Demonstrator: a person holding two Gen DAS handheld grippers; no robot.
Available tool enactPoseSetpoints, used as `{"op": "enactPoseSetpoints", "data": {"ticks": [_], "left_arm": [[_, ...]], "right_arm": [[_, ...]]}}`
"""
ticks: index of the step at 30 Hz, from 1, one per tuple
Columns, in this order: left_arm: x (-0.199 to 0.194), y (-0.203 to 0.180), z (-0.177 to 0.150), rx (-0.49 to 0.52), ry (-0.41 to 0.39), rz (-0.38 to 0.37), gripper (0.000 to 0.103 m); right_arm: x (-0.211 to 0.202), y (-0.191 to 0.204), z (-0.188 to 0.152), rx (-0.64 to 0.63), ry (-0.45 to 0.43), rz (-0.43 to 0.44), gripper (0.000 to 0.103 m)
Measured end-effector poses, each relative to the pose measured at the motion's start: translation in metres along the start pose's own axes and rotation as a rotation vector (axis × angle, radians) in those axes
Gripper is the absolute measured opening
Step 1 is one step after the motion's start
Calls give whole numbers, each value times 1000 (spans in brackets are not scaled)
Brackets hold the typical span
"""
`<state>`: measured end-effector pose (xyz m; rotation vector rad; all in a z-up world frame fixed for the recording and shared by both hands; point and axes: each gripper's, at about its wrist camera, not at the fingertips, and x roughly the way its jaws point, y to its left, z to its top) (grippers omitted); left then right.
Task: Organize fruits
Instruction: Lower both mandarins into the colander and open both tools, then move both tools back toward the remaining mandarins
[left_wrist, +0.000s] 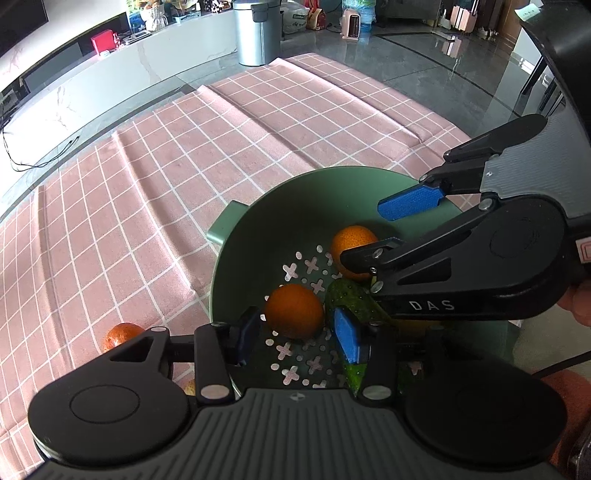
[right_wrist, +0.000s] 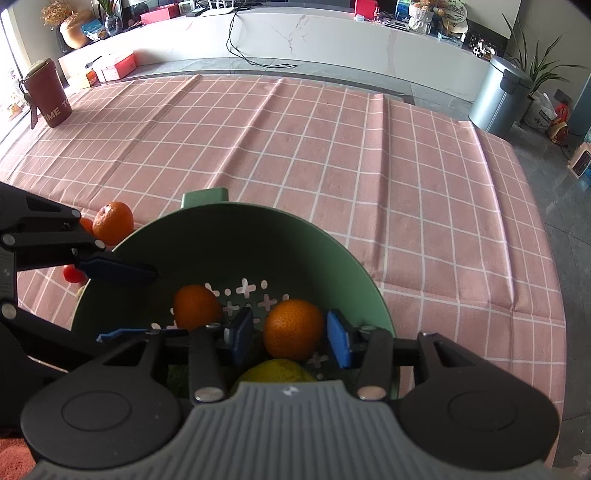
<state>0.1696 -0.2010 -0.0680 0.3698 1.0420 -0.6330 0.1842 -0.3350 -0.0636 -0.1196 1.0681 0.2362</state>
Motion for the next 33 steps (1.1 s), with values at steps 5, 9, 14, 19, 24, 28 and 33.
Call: {"op": "enactPoseSetpoints", "data": {"ticks": [5,9,14,19,24,28,33], "left_arm": [[-19,-2,-4,18,-28,5,56],[-37,2,-11,10,-59,14,56],[-59,16,-25,-29,-90,16,56],[-80,37,-41,-55,-121,35,56],[-95,63,-61,-94,-134,74,56],[-104,82,-78,-121,-142,102,56],[-109,104,-96,-159,-152,120,56]], "right_arm": [[-15,4,0,3,-19,-26,52],[-28,8,1,27,-39,-31,61],[-46,21,4,37,-66,-22,68],[-63,44,8,17,-94,3,70],[-68,76,14,-22,-105,47,69],[-66,104,17,-59,-100,83,66],[-59,134,23,-109,-89,102,57]]}}
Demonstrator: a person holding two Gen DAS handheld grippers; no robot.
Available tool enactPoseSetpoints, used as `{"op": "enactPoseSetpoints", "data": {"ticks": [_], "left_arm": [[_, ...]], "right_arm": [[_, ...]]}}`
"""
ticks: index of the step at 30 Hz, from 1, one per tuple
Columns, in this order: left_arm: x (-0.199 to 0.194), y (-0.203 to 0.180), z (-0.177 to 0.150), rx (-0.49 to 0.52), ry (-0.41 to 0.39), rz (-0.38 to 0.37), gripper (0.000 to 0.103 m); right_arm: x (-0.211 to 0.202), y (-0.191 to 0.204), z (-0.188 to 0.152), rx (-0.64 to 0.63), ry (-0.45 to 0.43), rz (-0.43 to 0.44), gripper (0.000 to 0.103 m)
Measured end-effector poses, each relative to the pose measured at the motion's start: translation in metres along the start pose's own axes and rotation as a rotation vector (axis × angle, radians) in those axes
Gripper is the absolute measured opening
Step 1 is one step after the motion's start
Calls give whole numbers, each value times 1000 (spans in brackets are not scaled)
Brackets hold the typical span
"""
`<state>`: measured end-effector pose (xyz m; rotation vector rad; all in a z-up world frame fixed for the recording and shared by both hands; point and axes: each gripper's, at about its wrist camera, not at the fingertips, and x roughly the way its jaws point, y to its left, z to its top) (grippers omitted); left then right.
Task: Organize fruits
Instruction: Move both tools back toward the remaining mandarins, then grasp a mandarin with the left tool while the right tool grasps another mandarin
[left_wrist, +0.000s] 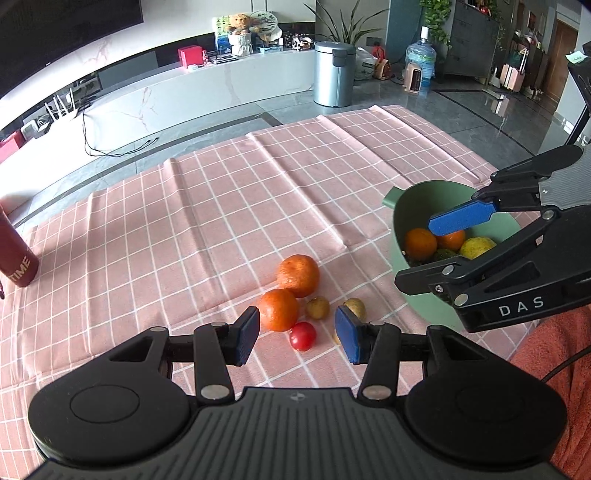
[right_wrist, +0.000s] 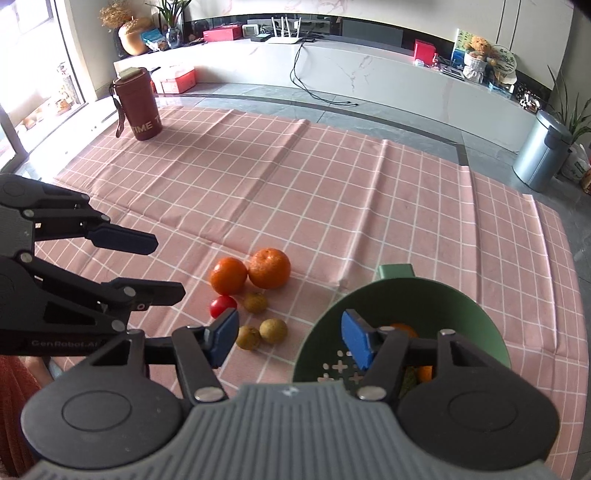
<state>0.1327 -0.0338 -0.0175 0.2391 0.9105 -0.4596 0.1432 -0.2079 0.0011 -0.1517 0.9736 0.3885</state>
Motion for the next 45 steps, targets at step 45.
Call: {"op": "enactPoseSetpoints", "data": {"ticks": [45], "left_arm": [[85,47,-17,-175,52,-90,44]], "right_arm": [[115,-10,47,24,80,94,48]]}}
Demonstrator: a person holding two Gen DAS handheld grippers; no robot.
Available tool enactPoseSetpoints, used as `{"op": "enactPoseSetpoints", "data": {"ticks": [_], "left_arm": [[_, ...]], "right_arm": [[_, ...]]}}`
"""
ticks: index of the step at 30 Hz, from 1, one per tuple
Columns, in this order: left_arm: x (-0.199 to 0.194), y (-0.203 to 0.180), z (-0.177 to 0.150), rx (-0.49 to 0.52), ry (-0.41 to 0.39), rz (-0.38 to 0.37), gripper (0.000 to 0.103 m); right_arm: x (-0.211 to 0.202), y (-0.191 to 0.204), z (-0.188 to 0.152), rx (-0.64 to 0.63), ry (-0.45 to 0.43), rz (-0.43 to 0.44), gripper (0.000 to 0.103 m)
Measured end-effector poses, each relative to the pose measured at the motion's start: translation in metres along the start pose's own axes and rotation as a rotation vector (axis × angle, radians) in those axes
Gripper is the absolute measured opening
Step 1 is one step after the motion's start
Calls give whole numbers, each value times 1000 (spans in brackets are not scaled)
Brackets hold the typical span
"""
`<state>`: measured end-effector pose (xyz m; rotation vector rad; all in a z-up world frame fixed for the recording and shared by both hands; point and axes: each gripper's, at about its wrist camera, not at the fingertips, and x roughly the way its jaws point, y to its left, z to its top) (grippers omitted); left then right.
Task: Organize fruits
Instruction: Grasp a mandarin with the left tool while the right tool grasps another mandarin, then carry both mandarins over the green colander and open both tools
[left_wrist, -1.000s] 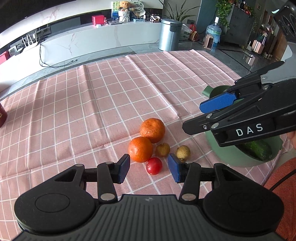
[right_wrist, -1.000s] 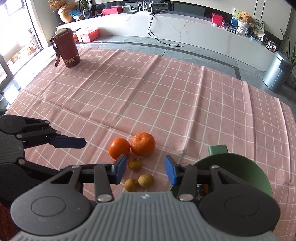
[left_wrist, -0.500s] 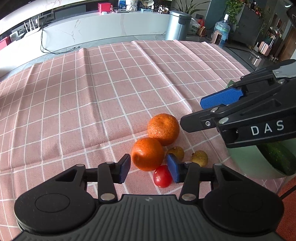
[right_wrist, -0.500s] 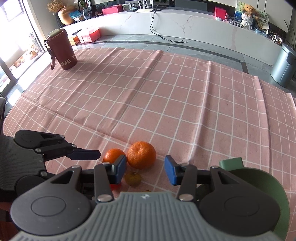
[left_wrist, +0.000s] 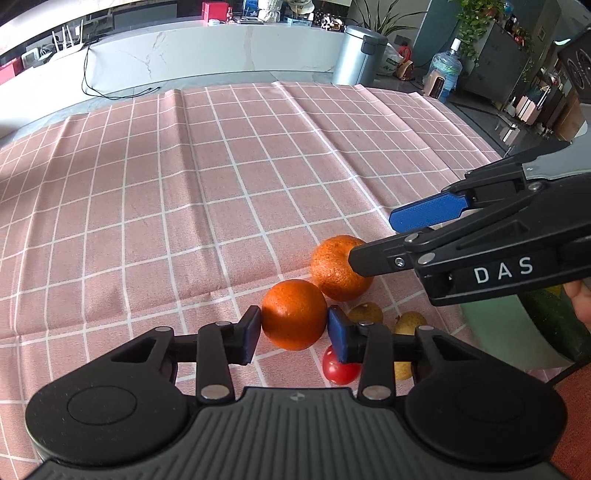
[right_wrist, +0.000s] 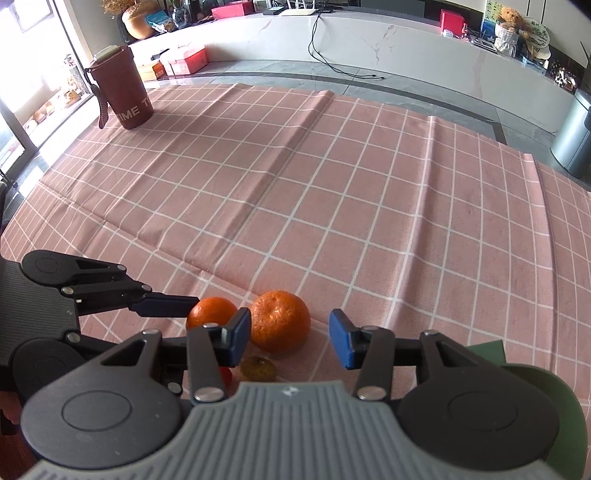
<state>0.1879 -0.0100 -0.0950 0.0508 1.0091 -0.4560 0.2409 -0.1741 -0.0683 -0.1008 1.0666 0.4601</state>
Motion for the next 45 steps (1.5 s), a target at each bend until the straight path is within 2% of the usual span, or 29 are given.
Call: {"op": "enactPoseSetpoints", "data": {"ticks": [2,6,14,20,27,35,45], "left_arm": [[-4,5,0,-2,2,14,44],[-11,17,-1,-15,-2,40,44],[-8,32,-5,-45,16,39,44],[-7,37,-3,-80,-16,31,44],[-4,30,1,-63,-15,70,43],[-25,16,1,-33,-26,104,42],[-83,-21,9,25,-120,96,42]], "right_arm": [[5,1,2,3,6,0,52],[17,7,3,-13,35,-5,53],[35,12,2,-12,73,-36,52],[38,13,1,7,78,-24,44],[36,18,2,6,71,-43,42],[7,24,3,6,28,-37,41],[-63,30,-2,20,-69,-7,41]]}}
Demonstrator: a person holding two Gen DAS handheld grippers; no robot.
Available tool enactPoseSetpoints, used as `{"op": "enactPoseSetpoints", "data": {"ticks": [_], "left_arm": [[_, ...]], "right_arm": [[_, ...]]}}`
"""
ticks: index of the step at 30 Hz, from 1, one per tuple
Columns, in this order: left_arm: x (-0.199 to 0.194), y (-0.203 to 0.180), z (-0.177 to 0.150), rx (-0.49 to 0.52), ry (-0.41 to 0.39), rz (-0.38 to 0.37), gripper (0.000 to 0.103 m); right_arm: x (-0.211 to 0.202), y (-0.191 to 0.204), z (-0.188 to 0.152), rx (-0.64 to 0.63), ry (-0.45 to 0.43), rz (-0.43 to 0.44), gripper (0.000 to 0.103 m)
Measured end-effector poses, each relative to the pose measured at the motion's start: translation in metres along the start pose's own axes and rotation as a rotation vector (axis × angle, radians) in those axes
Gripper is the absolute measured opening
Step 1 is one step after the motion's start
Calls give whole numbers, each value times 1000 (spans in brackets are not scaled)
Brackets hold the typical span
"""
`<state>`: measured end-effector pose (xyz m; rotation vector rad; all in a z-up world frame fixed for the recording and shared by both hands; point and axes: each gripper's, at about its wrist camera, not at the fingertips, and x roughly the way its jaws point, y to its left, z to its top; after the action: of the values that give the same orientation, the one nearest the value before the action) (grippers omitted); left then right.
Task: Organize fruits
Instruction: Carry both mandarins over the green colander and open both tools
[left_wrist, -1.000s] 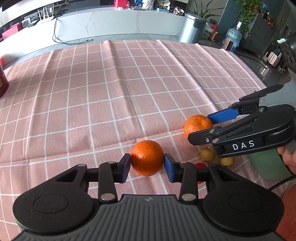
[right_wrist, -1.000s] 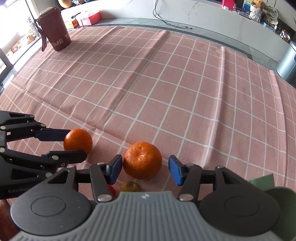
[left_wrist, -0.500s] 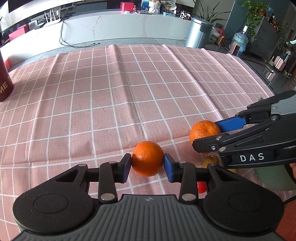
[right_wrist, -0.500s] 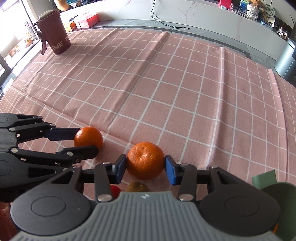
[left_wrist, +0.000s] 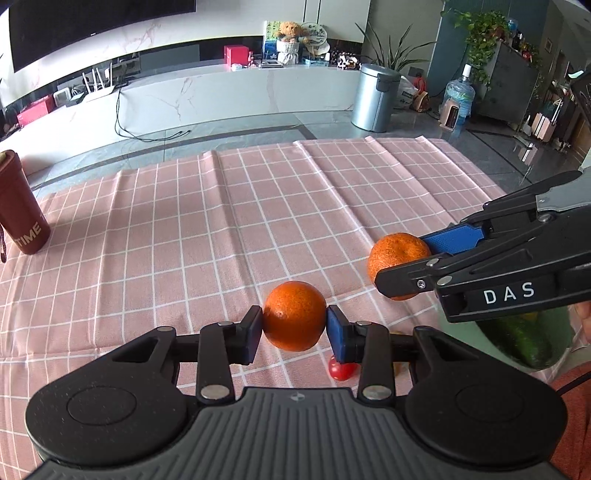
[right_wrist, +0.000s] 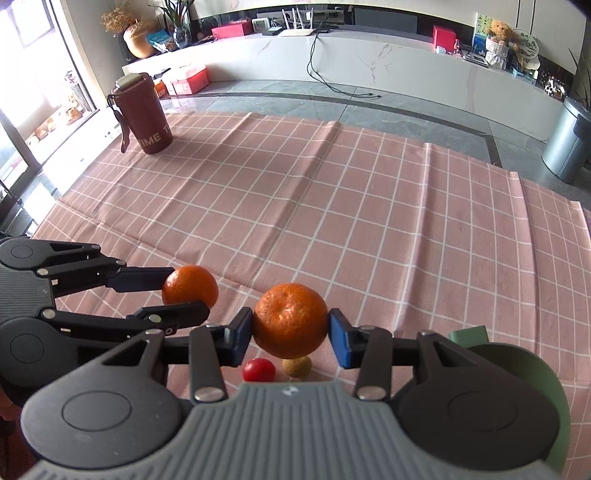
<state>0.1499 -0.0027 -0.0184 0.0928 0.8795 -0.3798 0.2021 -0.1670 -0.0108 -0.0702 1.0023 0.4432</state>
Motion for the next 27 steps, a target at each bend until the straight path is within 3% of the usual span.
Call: {"op": "enactPoseSetpoints", "data": {"ticks": [9,15,21,27], "left_arm": [[-31,-50,14,54,-56,-98,42],[-27,-92,20,108,-53,-168,42],[4,-122,19,133,19,-218,42],[36,-141,13,146,111,-245,42]], "right_arm": [[-71,-17,-18,26,-77,-15,41],[-103,-48,-44,51,-83,-71,41],[-112,-85,-77,93,-27,-119,41],[-91,-107,-110,123,95,-114,41]]}}
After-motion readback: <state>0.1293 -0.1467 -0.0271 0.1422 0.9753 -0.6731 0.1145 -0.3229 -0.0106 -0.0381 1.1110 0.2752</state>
